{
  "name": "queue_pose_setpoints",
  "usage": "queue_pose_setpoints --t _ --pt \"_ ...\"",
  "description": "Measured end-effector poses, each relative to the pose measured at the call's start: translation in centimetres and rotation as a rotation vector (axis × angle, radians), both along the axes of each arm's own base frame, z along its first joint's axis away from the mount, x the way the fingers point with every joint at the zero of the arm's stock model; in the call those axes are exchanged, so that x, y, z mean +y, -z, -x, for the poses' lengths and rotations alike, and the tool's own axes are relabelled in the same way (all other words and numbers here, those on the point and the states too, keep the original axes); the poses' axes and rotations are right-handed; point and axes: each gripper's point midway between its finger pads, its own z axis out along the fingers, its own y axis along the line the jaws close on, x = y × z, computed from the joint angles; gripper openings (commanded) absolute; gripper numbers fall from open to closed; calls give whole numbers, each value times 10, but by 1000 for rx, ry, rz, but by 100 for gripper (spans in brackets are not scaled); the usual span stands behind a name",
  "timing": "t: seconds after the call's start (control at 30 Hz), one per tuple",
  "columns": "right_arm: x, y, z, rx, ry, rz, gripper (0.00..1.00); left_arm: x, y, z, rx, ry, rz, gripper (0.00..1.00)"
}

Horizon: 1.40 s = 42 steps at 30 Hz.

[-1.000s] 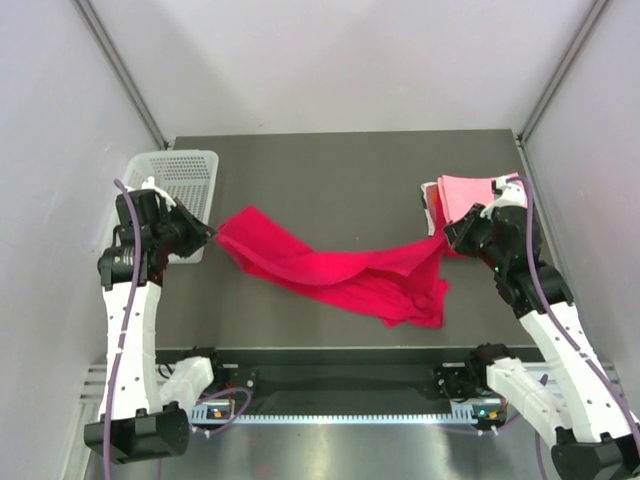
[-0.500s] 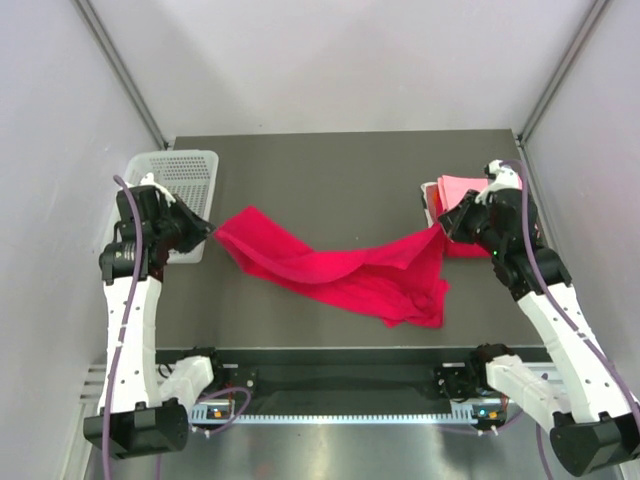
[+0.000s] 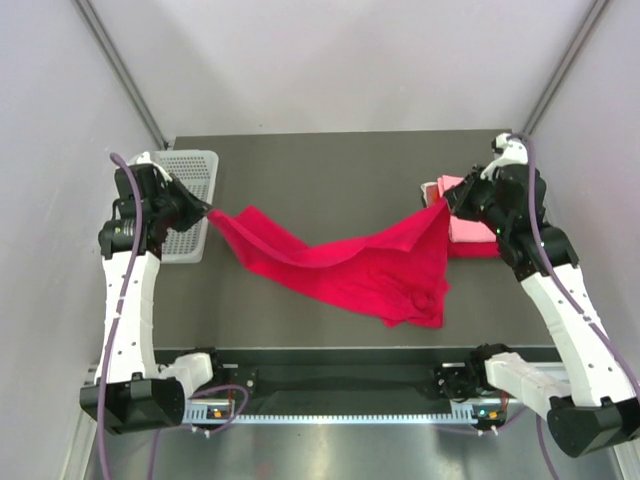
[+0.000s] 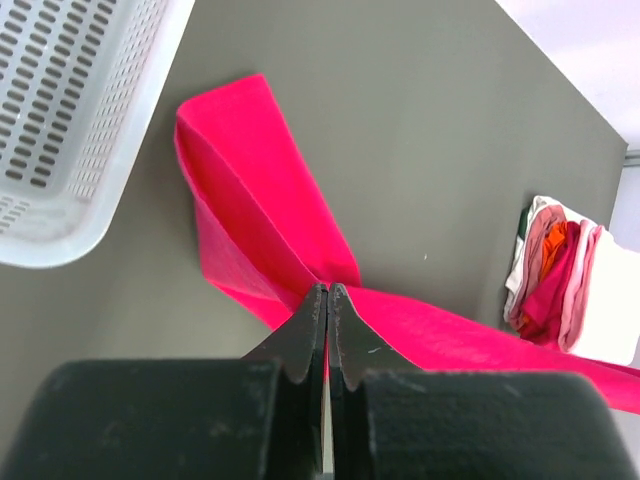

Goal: Fold and stack the t-shirts
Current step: Flatten the tshirt out

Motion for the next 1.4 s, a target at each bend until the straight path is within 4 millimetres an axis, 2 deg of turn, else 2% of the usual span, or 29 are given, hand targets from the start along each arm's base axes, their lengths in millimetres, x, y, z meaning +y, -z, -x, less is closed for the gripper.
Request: queue_pose_setpoints --t 0.17,0.33,0.43,0.53,0.6,0.7,0.8,0.87,0.93,1.0,1.03,1.13,1.23,1.33,1.4 --pt "7 -26 -20 -30 -19 2 0 2 1 -19 10 0 4 0" --pt "17 -51 -45 -50 -38 -11 0 7 -8 -62 6 -3 12 0" --pt "24 -72 -64 -74 -47 -20 0 9 -25 -92 -30 -2 32 0" --pt "29 -96 -73 -109 -63 -32 0 10 -43 -112 -74 2 58 0" --pt "33 -117 -72 -149 -85 -48 0 13 -59 -117 -103 0 73 0" --pt "35 -159 -55 -240 -118 -76 0 18 -96 -116 -188 -8 74 0" --pt "30 -196 -21 -337 -141 -100 0 23 -134 -94 -281 -17 66 0" --pt "24 -224 13 -422 -155 -118 0 26 -158 -67 -338 -32 55 0" --pt "16 -253 53 -519 -169 -138 0 24 -178 -38 -399 -42 42 0" --pt "5 -282 101 -633 -180 -157 0 14 -196 -1 -472 -39 35 0" --pt "-3 -297 131 -701 -182 -168 0 8 -203 19 -504 -33 36 0" --pt "-25 -327 209 -861 -168 -195 0 -7 -229 66 -607 -13 23 0" --pt "-49 -353 282 -1026 -143 -227 0 -16 -260 99 -697 -5 12 0" --pt "-65 -368 330 -1133 -119 -251 0 -23 -294 123 -772 3 6 0" --pt "-71 -375 343 -1166 -107 -261 0 -25 -317 135 -819 0 -5 0"
